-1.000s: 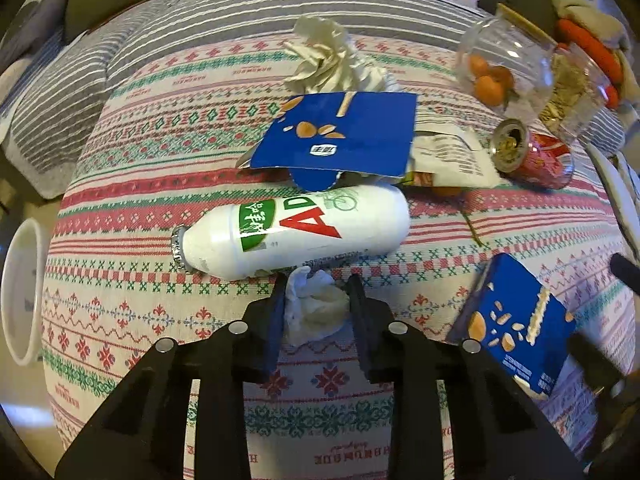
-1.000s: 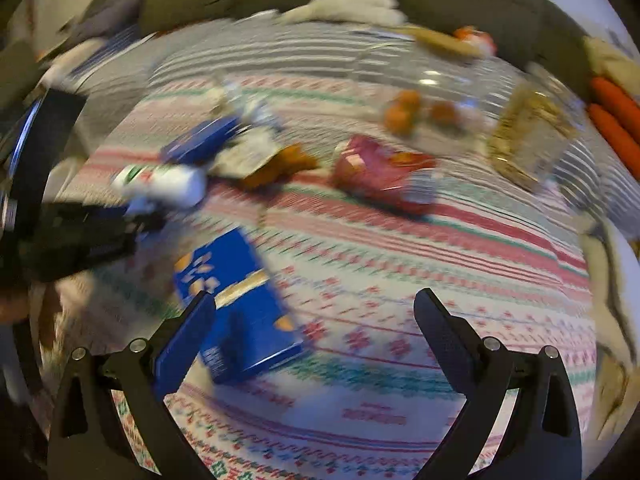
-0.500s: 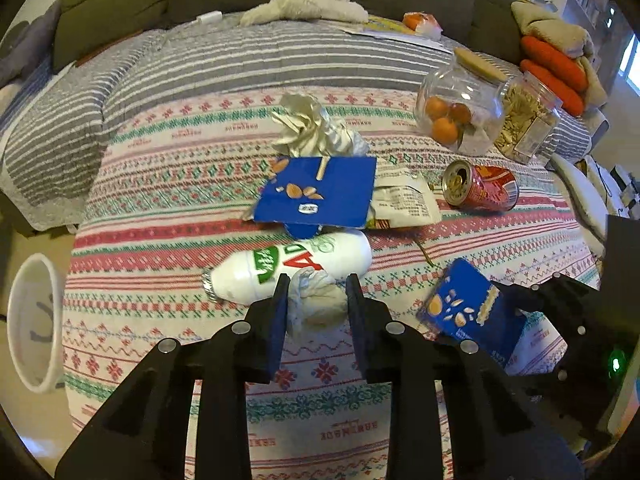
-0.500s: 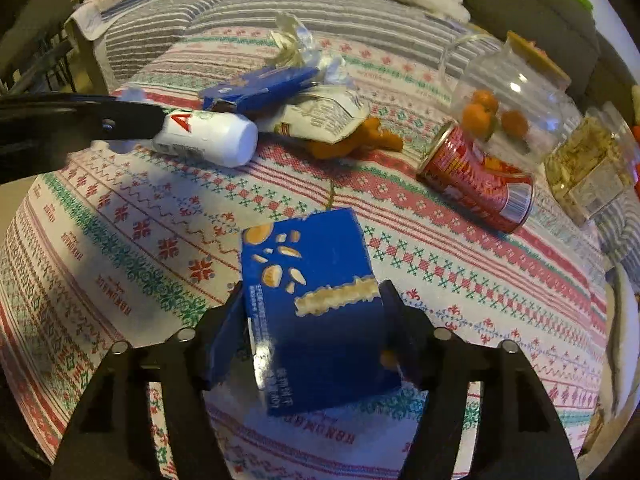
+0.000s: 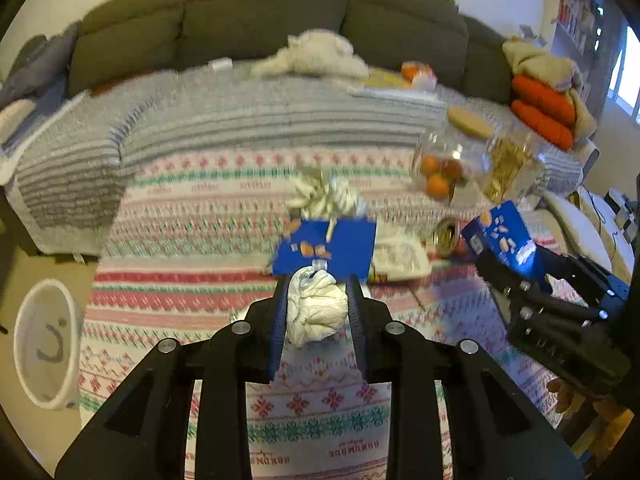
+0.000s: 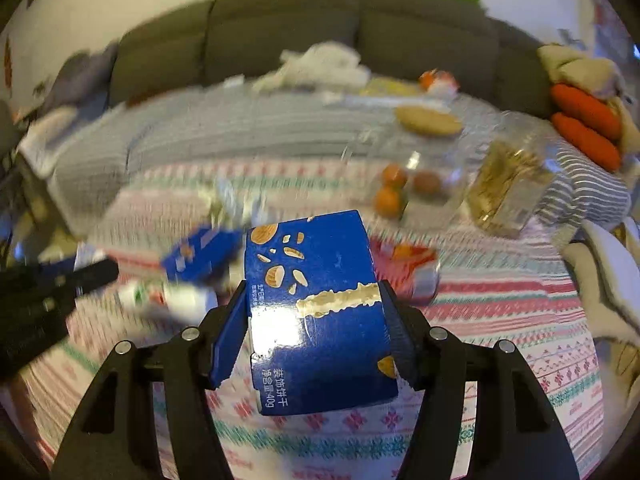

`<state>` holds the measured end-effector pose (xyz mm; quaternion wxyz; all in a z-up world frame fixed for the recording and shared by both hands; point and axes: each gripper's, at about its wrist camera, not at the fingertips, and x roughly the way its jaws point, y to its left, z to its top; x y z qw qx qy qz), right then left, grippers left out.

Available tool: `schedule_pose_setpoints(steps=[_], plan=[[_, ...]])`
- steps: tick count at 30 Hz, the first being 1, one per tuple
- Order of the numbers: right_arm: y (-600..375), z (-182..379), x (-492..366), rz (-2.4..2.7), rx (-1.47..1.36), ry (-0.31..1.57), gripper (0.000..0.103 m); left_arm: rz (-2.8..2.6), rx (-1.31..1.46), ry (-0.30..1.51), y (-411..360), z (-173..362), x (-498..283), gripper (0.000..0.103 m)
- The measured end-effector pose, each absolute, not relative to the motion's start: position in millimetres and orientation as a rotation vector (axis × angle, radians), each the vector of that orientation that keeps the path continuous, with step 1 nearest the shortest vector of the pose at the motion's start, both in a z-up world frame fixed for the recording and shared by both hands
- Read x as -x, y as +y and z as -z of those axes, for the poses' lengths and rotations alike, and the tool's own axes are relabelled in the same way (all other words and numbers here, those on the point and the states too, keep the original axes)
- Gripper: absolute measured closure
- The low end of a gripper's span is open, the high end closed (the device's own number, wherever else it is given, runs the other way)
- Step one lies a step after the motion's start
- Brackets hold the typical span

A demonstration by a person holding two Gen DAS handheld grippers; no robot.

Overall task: Collect trash
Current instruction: 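Lift the tissue and blue box and carry both toward the wastebasket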

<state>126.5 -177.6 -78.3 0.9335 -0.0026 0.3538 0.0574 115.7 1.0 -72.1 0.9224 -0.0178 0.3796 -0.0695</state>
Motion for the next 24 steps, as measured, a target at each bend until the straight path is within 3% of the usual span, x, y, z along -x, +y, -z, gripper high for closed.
schedule_pose_setpoints(steps=[12, 24], plan=[[-146.3, 40.8, -103.7, -0.045, -0.019, 0.513, 0.041, 0.098, 0.069, 0.620, 19.9, 41.8, -98.7, 0.076], [-103.9, 31.0, -98.3, -0.092, -0.032, 0.483, 0.041, 0.037, 0.085, 0.602, 58.4, 31.2, -85.8, 0.076]])
